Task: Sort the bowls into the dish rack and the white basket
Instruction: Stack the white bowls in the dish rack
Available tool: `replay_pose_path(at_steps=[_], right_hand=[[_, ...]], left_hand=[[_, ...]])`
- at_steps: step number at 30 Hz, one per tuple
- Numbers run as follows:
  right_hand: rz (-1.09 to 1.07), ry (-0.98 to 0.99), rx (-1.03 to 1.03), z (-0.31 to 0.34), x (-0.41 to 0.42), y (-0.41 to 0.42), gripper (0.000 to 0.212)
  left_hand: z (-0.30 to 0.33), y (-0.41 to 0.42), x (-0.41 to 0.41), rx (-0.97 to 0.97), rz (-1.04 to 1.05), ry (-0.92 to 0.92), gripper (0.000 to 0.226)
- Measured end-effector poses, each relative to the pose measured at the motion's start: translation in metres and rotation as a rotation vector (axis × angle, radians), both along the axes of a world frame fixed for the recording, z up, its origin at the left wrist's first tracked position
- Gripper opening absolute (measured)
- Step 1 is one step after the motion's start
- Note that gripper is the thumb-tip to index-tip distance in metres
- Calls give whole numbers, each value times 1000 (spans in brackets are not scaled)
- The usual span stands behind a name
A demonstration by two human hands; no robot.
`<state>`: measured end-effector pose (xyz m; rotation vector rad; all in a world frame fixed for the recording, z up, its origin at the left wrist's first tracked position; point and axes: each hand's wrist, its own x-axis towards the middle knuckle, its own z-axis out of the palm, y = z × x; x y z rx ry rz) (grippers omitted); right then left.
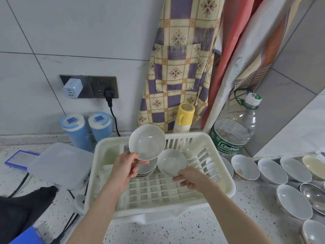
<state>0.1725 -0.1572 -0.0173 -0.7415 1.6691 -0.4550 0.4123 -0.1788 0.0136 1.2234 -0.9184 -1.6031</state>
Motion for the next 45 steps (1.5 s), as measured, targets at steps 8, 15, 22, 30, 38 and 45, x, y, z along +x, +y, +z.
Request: replay_pose_path(at_steps=[8,15,22,30,38,45], right_hand=[[-31,44,12,-1,-1,4,34],[-150,647,-456,3,-5,6,43],[-195,-86,-803,12,-1,7,29],[-379,39,-754,5,-10,0,40],[-358,248,-670,-1,-12,-6,27],[-197,397,-554,-1,-10,-5,35]], left_hand=[[-4,-2,1,6,-5,-2,19],[-5,1,-9,27,-61,-64,23],[-5,6,-45,30,-175,-149,20],[1,20,-67,-111,-166,-131,28],[-13,25,-59,-260,-137,-409,46],[-19,21,-61,-219,-196,-494,52]])
